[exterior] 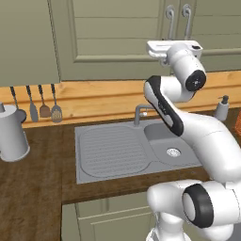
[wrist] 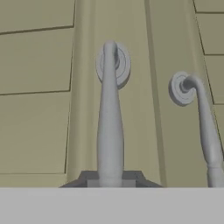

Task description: Open the cabinet, pick up the bread from the cabinet and place it in the basket. Then move the basket to the dining counter.

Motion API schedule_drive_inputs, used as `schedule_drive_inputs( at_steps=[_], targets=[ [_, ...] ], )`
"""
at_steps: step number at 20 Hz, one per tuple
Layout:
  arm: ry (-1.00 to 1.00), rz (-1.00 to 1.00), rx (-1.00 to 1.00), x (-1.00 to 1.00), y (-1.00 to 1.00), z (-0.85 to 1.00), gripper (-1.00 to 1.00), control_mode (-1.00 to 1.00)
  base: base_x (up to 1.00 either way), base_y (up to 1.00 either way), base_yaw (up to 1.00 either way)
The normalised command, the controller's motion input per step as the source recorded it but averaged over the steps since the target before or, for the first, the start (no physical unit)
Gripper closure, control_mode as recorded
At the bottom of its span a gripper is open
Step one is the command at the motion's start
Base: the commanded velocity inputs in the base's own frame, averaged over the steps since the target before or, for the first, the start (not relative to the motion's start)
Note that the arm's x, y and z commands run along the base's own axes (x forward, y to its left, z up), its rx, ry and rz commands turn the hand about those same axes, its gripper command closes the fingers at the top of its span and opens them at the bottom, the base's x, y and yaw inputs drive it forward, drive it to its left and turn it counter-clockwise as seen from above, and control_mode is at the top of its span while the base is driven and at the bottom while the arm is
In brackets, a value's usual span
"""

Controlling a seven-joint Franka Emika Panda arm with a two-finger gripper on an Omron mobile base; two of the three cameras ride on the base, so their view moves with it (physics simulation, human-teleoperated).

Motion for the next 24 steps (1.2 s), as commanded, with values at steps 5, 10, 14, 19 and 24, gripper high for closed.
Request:
schedule_drive_inputs(
  at_steps=[5, 10, 14, 19, 24],
  targets=[
    [0.00, 0.00, 0.00, -0.56, 0.26, 0.00, 1.00, -1.00, 0.00, 0.00, 0.00],
    [0.00, 0.00, -0.01, -0.92, 0.38, 0.00, 1.00, -1.00, 0.00, 0.00, 0.00],
    [0.01, -0.03, 0.00, -0.98, 0.33, 0.00, 1.00, -1.00, 0.00, 0.00, 0.00],
    [0.03, -0.04, -0.01, -0.99, 0.41, 0.01, 1.00, -1.00, 0.00, 0.00, 0.00],
    [0.06, -0.03, -0.02, -0.91, 0.43, 0.00, 1.00, -1.00, 0.00, 0.00, 0.00]
  ],
)
